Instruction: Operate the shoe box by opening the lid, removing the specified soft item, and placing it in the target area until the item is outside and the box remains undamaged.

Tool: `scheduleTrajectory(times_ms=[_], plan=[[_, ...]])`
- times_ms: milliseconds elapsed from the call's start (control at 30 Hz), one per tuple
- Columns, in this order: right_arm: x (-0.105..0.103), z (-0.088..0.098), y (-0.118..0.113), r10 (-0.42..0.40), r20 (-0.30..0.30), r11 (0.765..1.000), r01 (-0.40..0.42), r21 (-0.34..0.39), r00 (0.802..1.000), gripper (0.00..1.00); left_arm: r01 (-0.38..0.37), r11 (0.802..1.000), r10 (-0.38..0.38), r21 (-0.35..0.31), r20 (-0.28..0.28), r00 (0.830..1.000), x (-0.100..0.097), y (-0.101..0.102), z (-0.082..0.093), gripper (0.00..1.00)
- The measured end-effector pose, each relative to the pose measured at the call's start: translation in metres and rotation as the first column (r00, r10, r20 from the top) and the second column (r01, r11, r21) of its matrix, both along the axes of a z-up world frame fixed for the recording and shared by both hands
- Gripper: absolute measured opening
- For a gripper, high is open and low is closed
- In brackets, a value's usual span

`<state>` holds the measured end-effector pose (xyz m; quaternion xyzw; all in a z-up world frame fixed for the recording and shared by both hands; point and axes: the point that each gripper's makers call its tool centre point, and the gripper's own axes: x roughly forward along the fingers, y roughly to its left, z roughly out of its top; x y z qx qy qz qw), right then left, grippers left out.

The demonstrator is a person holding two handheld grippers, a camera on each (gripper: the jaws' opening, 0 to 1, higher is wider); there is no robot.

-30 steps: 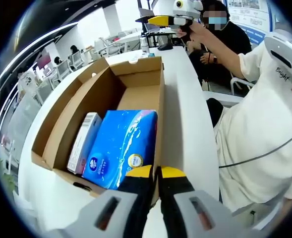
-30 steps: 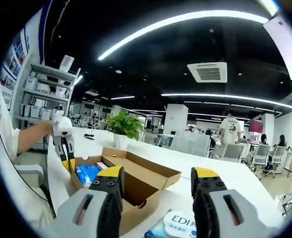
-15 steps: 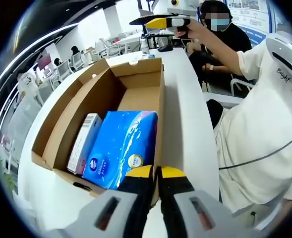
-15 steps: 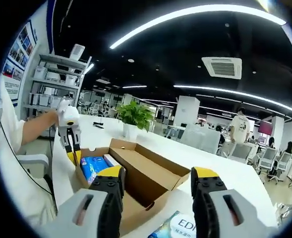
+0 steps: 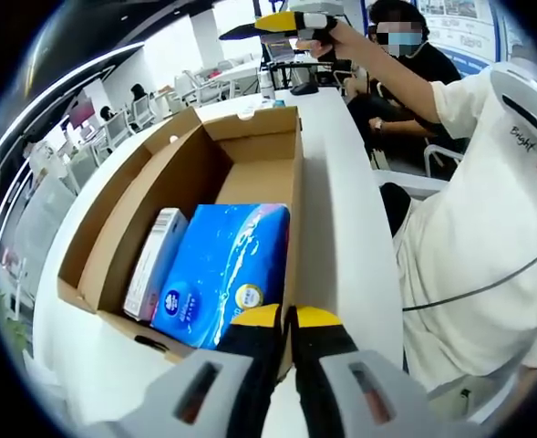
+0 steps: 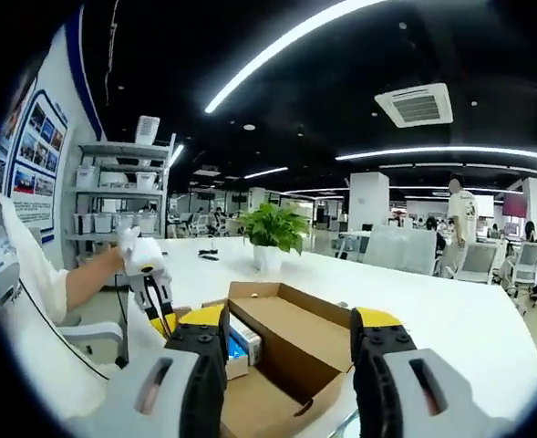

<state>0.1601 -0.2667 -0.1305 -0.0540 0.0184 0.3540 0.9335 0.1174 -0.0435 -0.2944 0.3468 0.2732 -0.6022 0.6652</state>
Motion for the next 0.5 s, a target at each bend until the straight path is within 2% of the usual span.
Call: scheduleTrajectory(times_ms=[67, 200, 400, 500], plan=[[0.001, -0.003, 0.004, -0.004, 0.007, 0.999, 0.004, -0.043, 1.0, 0.53, 0.001, 1.0, -0.001, 0.002, 0.0, 1.0, 0.0, 0.0, 0.0, 0.04], [-0.001, -0.005, 0.022, 0.047, 0.02, 0.99, -0.044, -0.132, 0.999, 0.5, 0.001, 1.0, -0.001, 0.002, 0.001, 1.0, 0.0, 0.0, 0.0, 0.04], [0.004, -0.007, 0.042, 0.078, 0.011, 0.976, -0.075, -0.206, 0.997, 0.48, -0.001, 1.0, 0.001, 0.001, 0.0, 1.0, 0.0, 0.0, 0.0, 0.04], [-0.003, -0.006, 0.058, 0.165, -0.025, 0.963, -0.167, -0.214, 0.986, 0.46, 0.001, 1.0, -0.001, 0.0, -0.001, 1.0, -0.001, 0.0, 0.0, 0.04]])
